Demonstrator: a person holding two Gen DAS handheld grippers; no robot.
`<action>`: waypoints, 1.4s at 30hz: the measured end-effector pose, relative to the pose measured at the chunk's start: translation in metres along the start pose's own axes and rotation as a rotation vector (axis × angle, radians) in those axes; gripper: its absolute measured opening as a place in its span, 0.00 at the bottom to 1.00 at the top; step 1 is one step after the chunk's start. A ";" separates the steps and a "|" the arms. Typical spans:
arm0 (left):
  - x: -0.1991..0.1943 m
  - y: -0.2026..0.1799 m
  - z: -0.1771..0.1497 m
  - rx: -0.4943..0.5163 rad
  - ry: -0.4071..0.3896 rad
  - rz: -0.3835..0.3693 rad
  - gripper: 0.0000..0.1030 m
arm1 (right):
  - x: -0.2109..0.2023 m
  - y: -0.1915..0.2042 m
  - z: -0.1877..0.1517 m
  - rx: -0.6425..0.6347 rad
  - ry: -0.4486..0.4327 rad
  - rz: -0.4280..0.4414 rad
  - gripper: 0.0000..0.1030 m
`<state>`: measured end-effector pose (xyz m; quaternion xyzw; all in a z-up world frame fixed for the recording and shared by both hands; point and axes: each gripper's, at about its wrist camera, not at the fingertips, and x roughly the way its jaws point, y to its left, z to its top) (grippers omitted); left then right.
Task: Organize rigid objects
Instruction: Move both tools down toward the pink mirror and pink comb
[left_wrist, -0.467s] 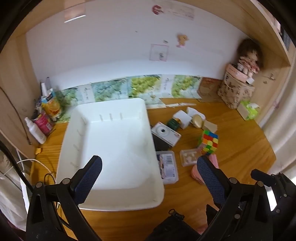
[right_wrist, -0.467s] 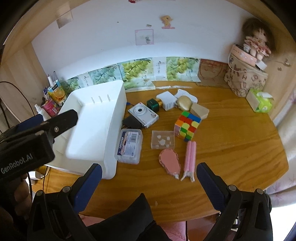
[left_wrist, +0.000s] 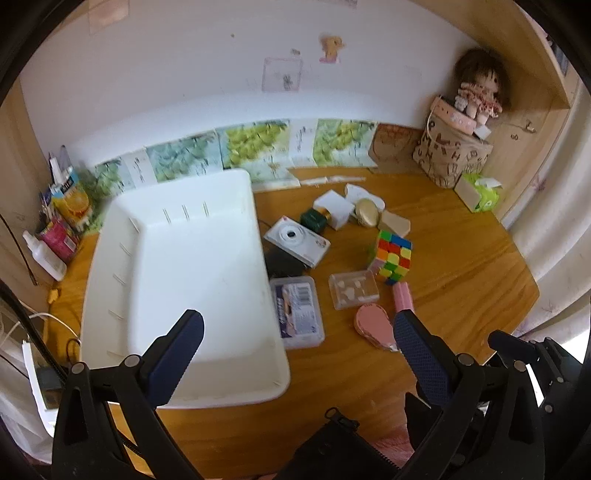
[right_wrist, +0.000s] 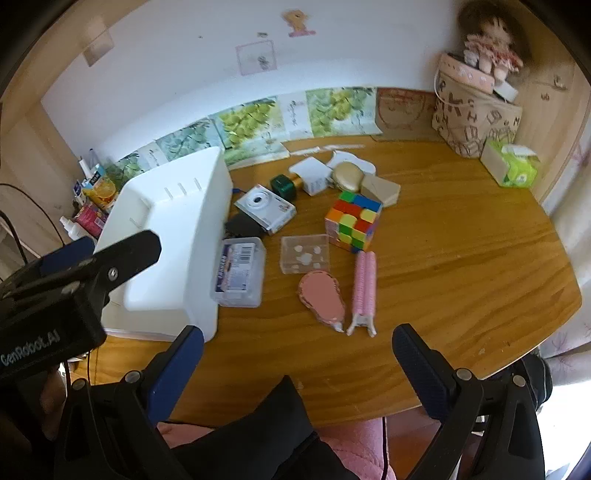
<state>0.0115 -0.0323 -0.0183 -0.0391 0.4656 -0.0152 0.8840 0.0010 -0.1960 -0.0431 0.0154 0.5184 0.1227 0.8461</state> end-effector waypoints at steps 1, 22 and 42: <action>0.002 -0.003 0.000 -0.003 0.022 0.002 0.99 | 0.002 -0.004 0.001 0.006 0.012 0.006 0.99; 0.062 -0.057 -0.001 -0.247 0.304 0.115 0.99 | 0.078 -0.110 0.040 0.007 0.379 0.172 0.91; 0.131 -0.074 -0.024 -0.517 0.420 0.112 0.97 | 0.153 -0.128 0.105 -0.156 0.504 0.203 0.78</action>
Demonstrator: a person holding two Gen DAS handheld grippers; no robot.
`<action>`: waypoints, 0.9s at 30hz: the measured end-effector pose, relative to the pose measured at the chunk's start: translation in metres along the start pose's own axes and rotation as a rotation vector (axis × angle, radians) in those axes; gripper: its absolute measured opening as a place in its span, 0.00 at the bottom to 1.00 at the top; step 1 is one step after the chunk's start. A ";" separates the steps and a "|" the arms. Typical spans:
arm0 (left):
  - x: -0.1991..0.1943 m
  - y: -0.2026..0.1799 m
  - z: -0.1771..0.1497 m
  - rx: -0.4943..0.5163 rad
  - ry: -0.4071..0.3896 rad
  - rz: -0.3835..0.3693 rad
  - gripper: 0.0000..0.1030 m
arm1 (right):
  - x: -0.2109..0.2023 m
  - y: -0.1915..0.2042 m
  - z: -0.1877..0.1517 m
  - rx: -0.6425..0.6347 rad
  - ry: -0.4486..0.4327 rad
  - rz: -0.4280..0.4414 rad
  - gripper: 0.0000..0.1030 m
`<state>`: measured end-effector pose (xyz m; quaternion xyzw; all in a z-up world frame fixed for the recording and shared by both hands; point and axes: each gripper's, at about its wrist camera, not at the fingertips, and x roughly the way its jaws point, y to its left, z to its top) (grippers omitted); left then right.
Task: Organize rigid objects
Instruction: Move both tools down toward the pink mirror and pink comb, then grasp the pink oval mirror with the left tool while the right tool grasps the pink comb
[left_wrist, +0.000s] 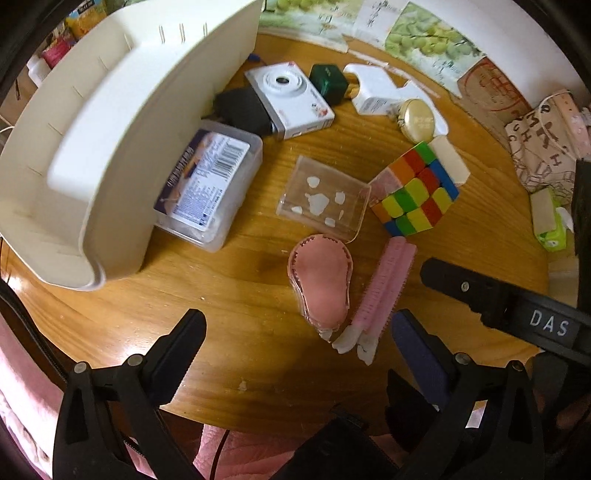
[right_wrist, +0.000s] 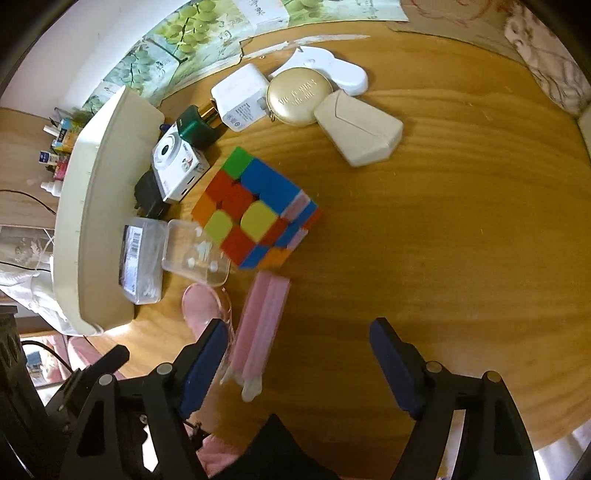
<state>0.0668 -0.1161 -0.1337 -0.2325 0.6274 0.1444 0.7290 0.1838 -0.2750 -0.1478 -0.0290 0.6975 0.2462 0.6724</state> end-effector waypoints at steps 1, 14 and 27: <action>0.005 -0.001 0.001 -0.002 0.007 0.013 0.97 | 0.003 0.001 0.002 -0.007 0.006 -0.002 0.77; 0.038 -0.012 0.019 -0.030 0.080 0.021 0.85 | 0.033 0.014 0.017 -0.078 0.091 -0.015 0.58; 0.065 -0.039 0.050 -0.010 0.161 -0.003 0.60 | 0.047 0.046 0.024 -0.161 0.103 -0.016 0.41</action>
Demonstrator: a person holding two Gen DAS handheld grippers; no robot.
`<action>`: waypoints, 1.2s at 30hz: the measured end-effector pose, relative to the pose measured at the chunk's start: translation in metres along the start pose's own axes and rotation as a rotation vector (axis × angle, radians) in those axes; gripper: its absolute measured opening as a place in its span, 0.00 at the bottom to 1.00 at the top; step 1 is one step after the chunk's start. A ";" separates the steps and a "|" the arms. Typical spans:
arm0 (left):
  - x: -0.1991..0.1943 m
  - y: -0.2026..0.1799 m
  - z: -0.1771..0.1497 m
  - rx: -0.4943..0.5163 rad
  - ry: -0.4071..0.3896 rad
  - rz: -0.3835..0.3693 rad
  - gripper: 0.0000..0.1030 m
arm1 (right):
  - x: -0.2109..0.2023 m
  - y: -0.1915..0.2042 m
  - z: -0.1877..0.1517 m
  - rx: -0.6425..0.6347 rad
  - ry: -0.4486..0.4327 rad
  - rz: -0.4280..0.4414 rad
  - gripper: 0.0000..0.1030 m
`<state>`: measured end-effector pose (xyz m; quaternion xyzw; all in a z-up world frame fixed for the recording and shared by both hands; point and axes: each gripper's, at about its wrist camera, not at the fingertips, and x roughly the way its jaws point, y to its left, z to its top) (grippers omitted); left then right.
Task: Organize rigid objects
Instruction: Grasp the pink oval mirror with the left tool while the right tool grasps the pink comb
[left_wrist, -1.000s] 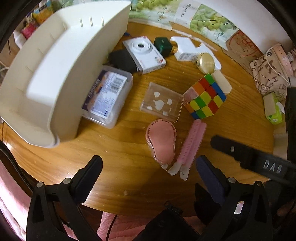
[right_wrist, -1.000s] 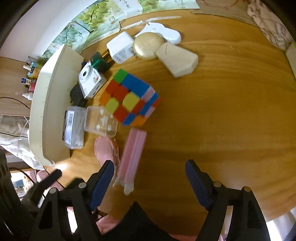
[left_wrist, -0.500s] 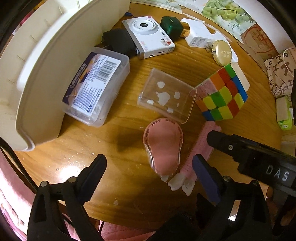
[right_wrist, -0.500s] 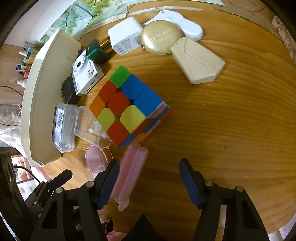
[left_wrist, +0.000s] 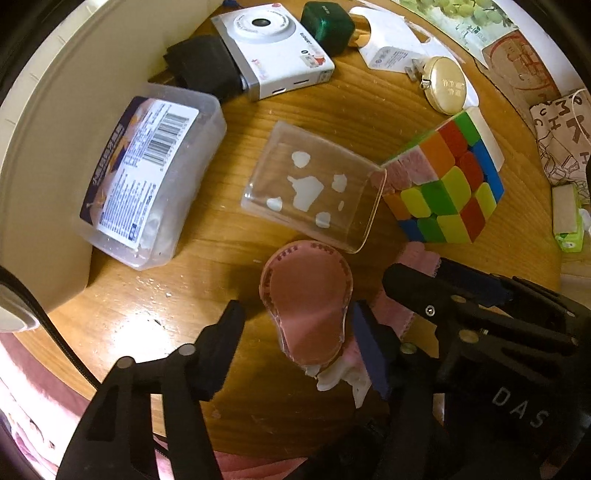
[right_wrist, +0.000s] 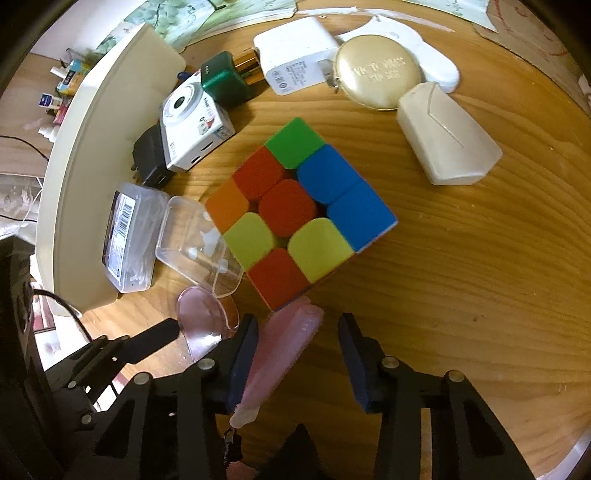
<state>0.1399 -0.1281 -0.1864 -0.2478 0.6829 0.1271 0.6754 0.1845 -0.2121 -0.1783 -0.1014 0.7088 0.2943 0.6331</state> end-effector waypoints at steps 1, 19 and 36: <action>0.001 -0.003 0.002 0.004 0.003 -0.001 0.58 | 0.002 0.007 0.000 0.000 0.000 0.001 0.41; 0.001 0.011 -0.006 0.002 0.006 -0.046 0.49 | 0.004 -0.026 0.004 0.026 0.016 0.046 0.33; -0.011 0.007 -0.042 0.014 -0.062 -0.031 0.49 | -0.030 -0.024 -0.022 0.018 -0.052 0.050 0.31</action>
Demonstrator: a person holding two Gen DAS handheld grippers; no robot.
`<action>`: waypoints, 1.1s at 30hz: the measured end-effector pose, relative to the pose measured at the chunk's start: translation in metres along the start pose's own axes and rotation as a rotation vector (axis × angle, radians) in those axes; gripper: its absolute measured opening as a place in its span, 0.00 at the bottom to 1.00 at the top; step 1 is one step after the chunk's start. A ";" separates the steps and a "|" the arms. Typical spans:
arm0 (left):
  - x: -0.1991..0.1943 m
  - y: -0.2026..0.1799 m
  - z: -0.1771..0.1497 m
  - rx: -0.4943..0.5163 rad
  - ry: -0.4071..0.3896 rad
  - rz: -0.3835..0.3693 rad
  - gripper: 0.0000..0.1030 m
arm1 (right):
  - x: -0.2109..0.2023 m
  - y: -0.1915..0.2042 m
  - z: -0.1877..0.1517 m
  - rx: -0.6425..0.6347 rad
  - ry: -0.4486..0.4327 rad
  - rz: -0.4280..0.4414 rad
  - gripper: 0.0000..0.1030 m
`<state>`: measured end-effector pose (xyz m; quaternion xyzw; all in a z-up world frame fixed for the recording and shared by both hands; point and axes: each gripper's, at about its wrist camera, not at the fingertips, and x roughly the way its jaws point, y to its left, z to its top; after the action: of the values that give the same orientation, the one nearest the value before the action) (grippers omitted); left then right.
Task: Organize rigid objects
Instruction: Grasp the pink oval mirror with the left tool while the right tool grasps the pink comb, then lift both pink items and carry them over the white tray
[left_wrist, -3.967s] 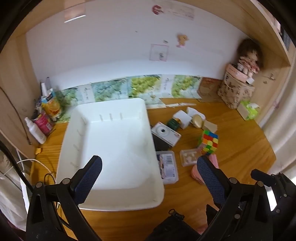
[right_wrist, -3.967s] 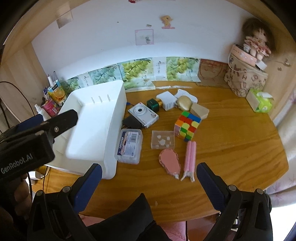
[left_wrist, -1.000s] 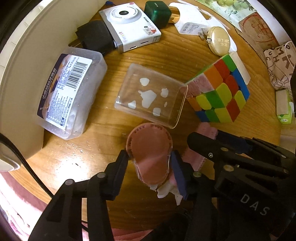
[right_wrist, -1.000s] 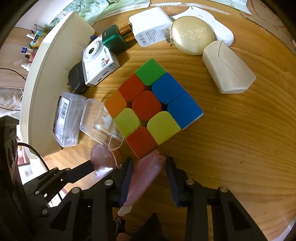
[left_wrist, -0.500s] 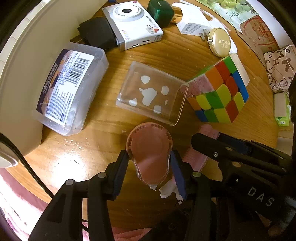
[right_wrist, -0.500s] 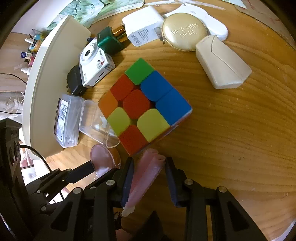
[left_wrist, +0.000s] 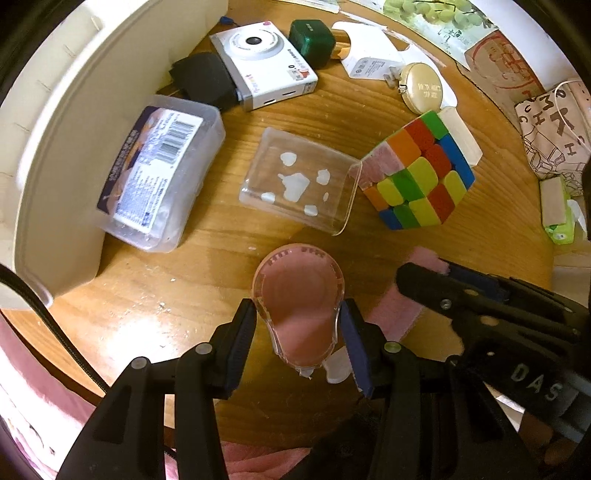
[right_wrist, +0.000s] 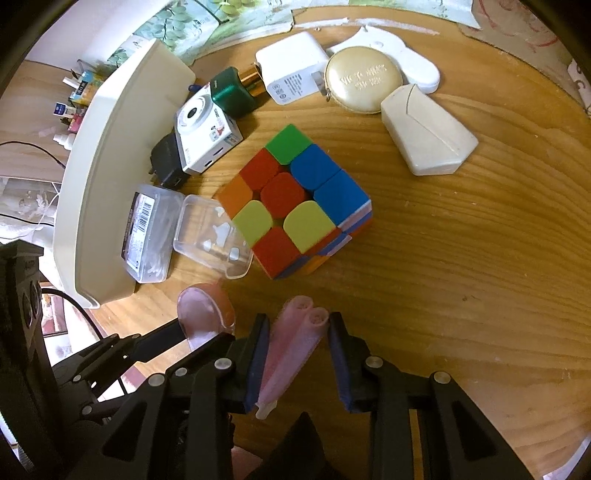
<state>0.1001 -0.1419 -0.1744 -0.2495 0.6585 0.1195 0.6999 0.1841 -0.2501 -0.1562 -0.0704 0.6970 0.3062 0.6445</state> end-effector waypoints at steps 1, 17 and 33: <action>-0.006 0.000 -0.001 -0.005 -0.001 0.004 0.49 | -0.003 -0.001 -0.001 0.000 -0.006 0.001 0.31; -0.066 0.037 -0.043 -0.062 -0.120 0.023 0.49 | -0.034 -0.002 -0.034 0.008 -0.121 0.054 0.26; -0.130 0.058 -0.039 -0.058 -0.328 0.026 0.49 | -0.074 0.024 -0.050 -0.107 -0.321 0.117 0.25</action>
<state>0.0241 -0.0922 -0.0581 -0.2380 0.5348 0.1867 0.7890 0.1408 -0.2786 -0.0797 -0.0140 0.5708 0.3872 0.7239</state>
